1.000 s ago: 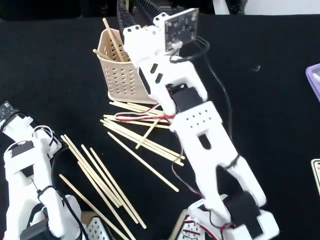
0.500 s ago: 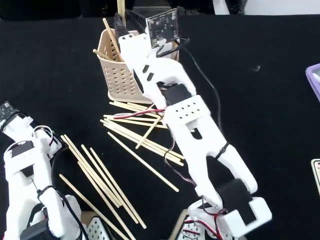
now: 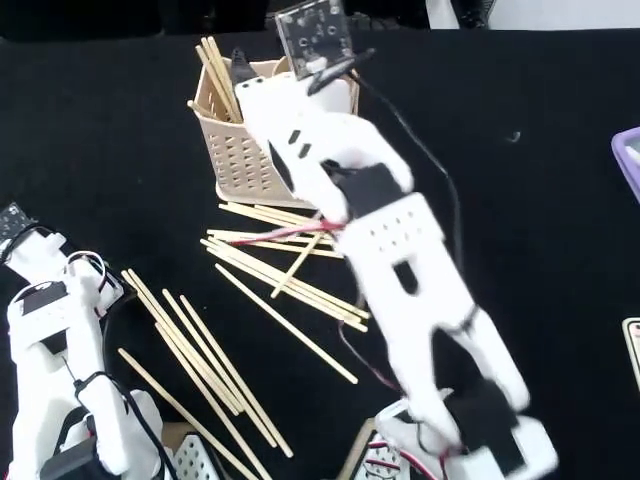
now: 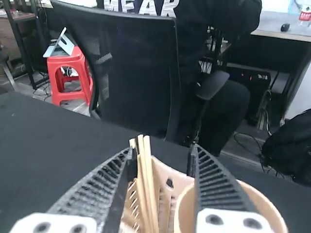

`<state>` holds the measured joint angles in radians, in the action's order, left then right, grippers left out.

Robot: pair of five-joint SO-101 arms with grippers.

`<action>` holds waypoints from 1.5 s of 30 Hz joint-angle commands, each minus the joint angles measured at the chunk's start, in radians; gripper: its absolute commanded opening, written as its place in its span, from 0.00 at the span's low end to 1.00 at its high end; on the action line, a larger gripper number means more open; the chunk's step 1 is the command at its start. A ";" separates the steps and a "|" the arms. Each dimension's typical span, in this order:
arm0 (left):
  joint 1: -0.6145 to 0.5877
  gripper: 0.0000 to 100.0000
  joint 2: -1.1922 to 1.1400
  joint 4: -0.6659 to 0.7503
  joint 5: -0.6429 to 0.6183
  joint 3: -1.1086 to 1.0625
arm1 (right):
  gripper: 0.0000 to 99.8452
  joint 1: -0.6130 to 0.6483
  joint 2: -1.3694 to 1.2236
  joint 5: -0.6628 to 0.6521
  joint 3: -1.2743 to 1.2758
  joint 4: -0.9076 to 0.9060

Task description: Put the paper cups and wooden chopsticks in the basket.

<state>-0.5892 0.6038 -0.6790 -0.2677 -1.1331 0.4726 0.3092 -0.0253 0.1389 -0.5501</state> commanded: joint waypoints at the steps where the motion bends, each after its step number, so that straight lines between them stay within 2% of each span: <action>1: 0.008 0.16 0.012 0.008 -0.008 0.007 | 0.18 0.015 0.182 -0.012 -0.031 -0.267; 5: 0.007 0.16 0.012 0.006 -0.008 0.007 | 0.18 0.068 0.292 -0.014 0.108 -0.485; 9: 0.005 0.16 0.012 0.006 -0.008 0.007 | 0.18 0.215 0.348 -0.014 0.355 -0.539; 12: 0.002 0.16 0.012 0.006 -0.008 0.007 | 0.18 0.345 0.349 -0.008 0.581 -0.416; 16: -0.013 0.16 0.012 0.012 -0.015 0.007 | 0.18 0.471 0.317 -0.005 0.840 -0.086; 18: -0.041 0.16 0.012 0.014 -0.015 0.008 | 0.18 0.514 0.263 0.026 0.892 0.008; 23: -0.070 0.16 0.012 0.014 -0.055 0.010 | 0.18 0.545 0.025 0.178 0.834 0.046; 30: -0.081 0.16 0.012 0.014 -0.057 0.012 | 0.18 0.569 -0.286 0.250 0.642 0.023; 38: -0.077 0.16 0.012 0.014 -0.054 0.010 | 0.18 0.537 -0.243 0.262 0.472 -0.199; 45: -0.079 0.16 0.012 0.014 -0.055 0.010 | 0.18 0.606 -0.243 0.264 0.484 -0.192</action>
<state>-0.6613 0.6038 -0.6790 -0.3214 -1.1331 1.0480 0.0222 0.2294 0.6590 -0.7572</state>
